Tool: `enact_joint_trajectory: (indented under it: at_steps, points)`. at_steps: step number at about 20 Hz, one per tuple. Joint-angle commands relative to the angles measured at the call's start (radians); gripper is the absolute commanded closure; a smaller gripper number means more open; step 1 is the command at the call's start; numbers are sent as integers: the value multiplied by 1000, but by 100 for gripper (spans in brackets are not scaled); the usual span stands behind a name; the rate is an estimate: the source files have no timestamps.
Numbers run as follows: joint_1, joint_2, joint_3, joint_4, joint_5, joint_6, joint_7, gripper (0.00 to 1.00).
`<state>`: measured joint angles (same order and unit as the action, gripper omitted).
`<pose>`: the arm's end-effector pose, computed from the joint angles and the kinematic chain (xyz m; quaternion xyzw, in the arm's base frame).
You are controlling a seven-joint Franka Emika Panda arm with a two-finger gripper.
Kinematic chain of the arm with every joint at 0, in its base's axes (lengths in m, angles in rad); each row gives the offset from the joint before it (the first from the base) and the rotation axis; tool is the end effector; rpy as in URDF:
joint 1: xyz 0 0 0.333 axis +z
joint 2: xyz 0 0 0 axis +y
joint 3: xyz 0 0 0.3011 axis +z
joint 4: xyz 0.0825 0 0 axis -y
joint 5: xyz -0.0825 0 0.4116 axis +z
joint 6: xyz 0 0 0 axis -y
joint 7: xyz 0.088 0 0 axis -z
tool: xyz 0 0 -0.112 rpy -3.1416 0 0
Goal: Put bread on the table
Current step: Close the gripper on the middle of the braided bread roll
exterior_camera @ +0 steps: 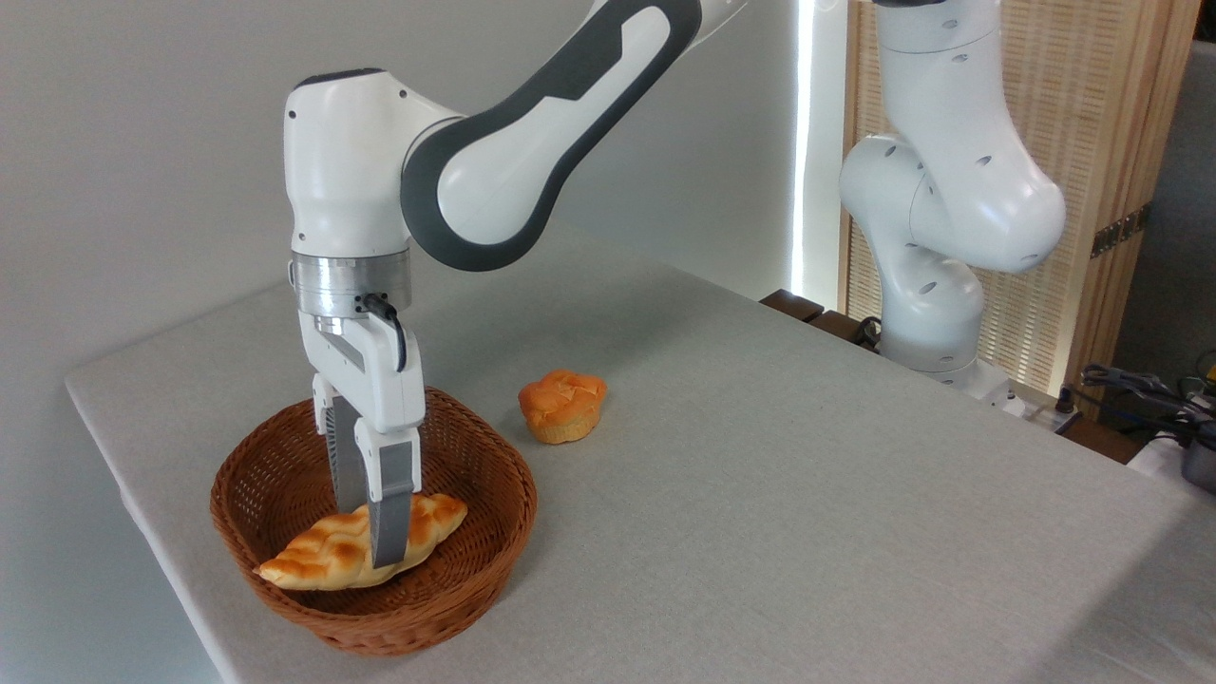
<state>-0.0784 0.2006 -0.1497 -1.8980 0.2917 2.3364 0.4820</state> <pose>0.6354 -0.1380 0.3894 -0.8934 0.4210 -0.1057 0.1160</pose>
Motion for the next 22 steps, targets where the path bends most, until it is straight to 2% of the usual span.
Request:
enact_joint_trajectory:
  at_steps: [1,4,5,7,9,11,18,20,22]
  points:
    - [6,-3,-1,-16,18,24,9,46]
    - [8,-3,1,-16,18,24,10,74]
    - [8,-3,1,-16,18,24,10,81]
    - [8,-3,2,-16,18,23,10,86]
    - [8,-3,2,-16,20,23,10,86]
    - [8,-4,2,-15,20,20,10,81]
    - [6,-18,-4,-6,14,3,1,81]
    - [6,-30,-5,8,-22,-41,-5,81]
    - [6,-44,-4,52,-121,-106,-5,81]
